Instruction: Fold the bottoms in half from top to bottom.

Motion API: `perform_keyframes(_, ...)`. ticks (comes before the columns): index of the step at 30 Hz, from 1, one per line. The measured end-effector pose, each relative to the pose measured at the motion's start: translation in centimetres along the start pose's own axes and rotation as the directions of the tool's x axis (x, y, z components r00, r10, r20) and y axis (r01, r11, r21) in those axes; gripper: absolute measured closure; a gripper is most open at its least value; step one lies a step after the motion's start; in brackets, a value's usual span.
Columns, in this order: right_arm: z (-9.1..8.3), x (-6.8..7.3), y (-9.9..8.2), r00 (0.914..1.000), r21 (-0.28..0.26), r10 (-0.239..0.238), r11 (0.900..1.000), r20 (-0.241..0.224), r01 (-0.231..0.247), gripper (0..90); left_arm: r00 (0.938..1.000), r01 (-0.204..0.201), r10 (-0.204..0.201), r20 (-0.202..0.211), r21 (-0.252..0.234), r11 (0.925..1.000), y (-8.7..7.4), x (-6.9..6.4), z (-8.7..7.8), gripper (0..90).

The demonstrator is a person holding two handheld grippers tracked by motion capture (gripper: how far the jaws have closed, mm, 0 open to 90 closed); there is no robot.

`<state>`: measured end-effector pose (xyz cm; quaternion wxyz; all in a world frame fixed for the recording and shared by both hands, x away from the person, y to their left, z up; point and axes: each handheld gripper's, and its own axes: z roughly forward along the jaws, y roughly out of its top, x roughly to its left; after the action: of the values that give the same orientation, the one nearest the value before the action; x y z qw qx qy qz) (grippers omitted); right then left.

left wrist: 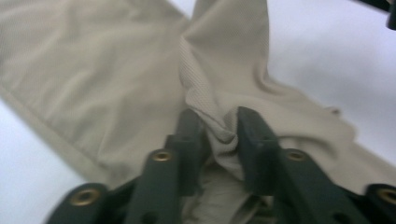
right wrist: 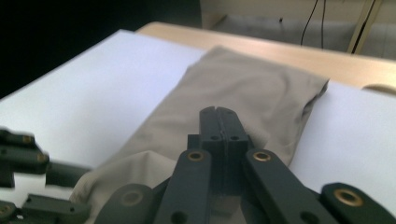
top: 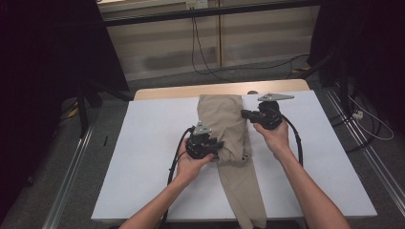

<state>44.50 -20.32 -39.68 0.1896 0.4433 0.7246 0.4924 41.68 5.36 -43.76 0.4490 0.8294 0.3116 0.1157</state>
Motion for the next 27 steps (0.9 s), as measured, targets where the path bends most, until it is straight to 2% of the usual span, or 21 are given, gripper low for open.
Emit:
perform_keyframes(2, 0.2, 0.2, -0.6, 1.0, 0.01, 0.004, 0.9999, 0.0, -0.004, 76.3, 0.9999, 0.005, -0.005, -0.011, 0.002, 1.0, -0.2, 0.0, -0.6, 59.5)
perform_keyframes(4, -0.1, 0.7, -1.1, 1.0, 0.022, -0.006, 0.9997, -0.002, 0.006, 69.6, 0.9995, 0.01, -0.01, -0.03, 0.001, 1.0, -0.4, -0.1, -1.5, 51.5)
perform_keyframes(6, -0.8, 1.0, -1.8, 1.0, 0.029, -0.004, 0.9996, 0.001, 0.004, 60.9, 0.9996, 0.008, -0.008, -0.028, 0.002, 1.0, -0.9, -0.1, -2.6, 52.5)
perform_keyframes(8, -1.7, 1.5, -2.6, 0.9999, 0.037, -0.013, 0.9992, 0.004, 0.013, 56.1, 0.9995, -0.004, 0.005, -0.031, 0.01, 0.9999, -1.7, -0.5, -3.6, 51.8)
perform_keyframes(10, -2.9, 2.0, -3.6, 0.9999, 0.045, -0.014, 0.9989, -0.007, 0.014, 54.6, 0.9999, -0.011, 0.011, 0.003, 0.018, 0.9998, -2.6, -1.5, -4.5, 54.5)
perform_keyframes(12, -4.0, 2.8, -4.9, 0.9991, 0.071, -0.038, 0.9967, -0.017, 0.039, 54.5, 0.9984, -0.024, 0.022, 0.053, 0.038, 0.999, -3.5, -2.8, -5.0, 56.5)
perform_keyframes(14, -5.2, 3.6, -6.1, 0.9985, 0.111, -0.048, 0.9925, -0.027, 0.05, 58.1, 0.9933, -0.061, 0.054, 0.102, 0.063, 0.9962, -4.3, -4.4, -5.1, 58.8)
perform_keyframes(16, -6.5, 4.5, -7.5, 0.9966, 0.133, -0.054, 0.9892, -0.062, 0.062, 65.5, 0.9826, -0.096, 0.08, 0.168, 0.089, 0.9913, -5.0, -6.2, -5.0, 58.8)
perform_keyframes(18, -7.6, 5.4, -9.2, 0.9957, 0.18, -0.057, 0.9812, -0.074, 0.069, 70.4, 0.9723, -0.13, 0.105, 0.209, 0.113, 0.985, -5.7, -7.8, -4.8, 56.4)
perform_keyframes(19, -8.2, 5.9, -10.0, 0.9943, 0.201, -0.063, 0.9765, -0.087, 0.079, 70.9, 0.9653, -0.156, 0.122, 0.231, 0.132, 0.979, -6.0, -8.5, -4.7, 55.4)
perform_keyframes(21, -9.3, 6.9, -11.3, 0.9917, 0.242, -0.083, 0.9646, -0.098, 0.105, 70.5, 0.9561, -0.183, 0.143, 0.256, 0.142, 0.9728, -6.7, -9.7, -4.5, 54.6)
perform_keyframes(22, -9.9, 7.2, -11.9, 0.991, 0.249, -0.083, 0.9627, -0.105, 0.107, 69.5, 0.9508, -0.198, 0.153, 0.269, 0.151, 0.9684, -6.9, -10.1, -4.3, 54.2)
perform_keyframes(24, -10.8, 7.9, -13.0, 0.99, 0.268, -0.092, 0.9562, -0.107, 0.118, 66.2, 0.9489, -0.233, 0.191, 0.251, 0.148, 0.9613, -7.1, -11.0, -4.2, 48.2)
perform_keyframes(25, -11.1, 8.3, -13.4, 0.9885, 0.281, -0.114, 0.9499, -0.1, 0.138, 63.4, 0.9472, -0.259, 0.221, 0.233, 0.15, 0.954, -7.1, -11.2, -4.2, 47.1)
perform_keyframes(26, -11.3, 8.6, -13.8, 0.9862, 0.298, -0.133, 0.9416, -0.098, 0.157, 62.4, 0.9426, -0.28, 0.243, 0.229, 0.145, 0.9491, -7.1, -11.3, -4.2, 49.1)
perform_keyframes(27, -11.5, 8.8, -14.1, 0.9851, 0.308, -0.135, 0.9375, -0.106, 0.162, 62.4, 0.9431, -0.275, 0.24, 0.229, 0.133, 0.9522, -7.2, -11.4, -4.2, 53.4)
